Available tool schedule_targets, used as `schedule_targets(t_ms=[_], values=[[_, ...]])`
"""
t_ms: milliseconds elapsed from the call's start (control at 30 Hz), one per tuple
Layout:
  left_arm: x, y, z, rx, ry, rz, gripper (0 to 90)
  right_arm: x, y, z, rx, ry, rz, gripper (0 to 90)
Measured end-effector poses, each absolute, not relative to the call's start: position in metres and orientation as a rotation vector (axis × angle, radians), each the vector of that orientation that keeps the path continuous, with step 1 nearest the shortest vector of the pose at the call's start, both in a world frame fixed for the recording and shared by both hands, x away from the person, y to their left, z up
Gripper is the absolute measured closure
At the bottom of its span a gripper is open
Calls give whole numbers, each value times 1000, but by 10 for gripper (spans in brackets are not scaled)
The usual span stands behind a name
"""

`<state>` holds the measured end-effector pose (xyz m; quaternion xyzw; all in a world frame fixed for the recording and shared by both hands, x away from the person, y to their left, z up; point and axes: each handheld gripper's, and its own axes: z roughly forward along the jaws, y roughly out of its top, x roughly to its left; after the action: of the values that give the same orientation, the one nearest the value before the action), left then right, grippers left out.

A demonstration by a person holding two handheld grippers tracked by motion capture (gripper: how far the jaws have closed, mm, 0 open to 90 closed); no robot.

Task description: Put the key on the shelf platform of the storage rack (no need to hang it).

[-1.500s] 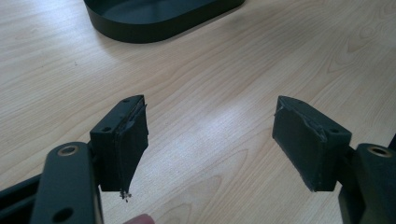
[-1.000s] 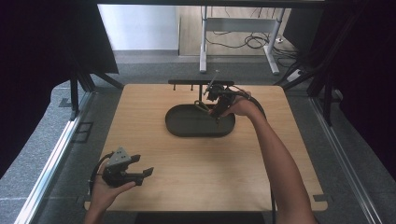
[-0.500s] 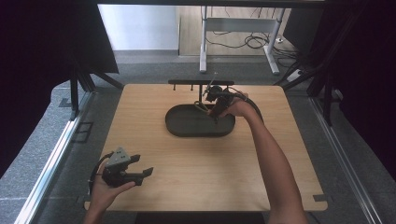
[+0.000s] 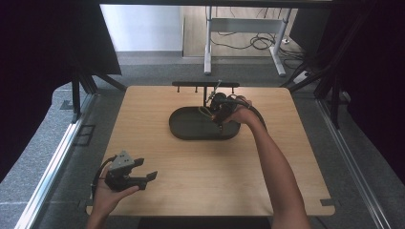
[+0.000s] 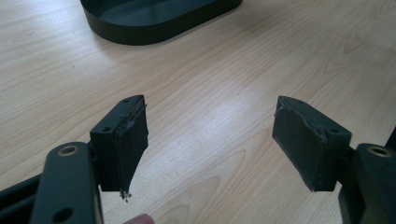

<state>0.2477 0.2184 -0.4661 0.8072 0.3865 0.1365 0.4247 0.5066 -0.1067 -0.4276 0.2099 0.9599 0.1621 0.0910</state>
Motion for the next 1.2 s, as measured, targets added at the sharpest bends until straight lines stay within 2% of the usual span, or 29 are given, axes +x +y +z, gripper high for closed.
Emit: schedule_targets(t_ms=[700,867,1200], values=[[248,220,-466,2017,970,341,270,506,-89,-471,602,2877,462,654],[248,220,-466,2019,968,341,269,504,-88,-470,625,2880,486,549],[248,213,-467,2036,956,338,269,490,-103,-451,688,2820,580,474]])
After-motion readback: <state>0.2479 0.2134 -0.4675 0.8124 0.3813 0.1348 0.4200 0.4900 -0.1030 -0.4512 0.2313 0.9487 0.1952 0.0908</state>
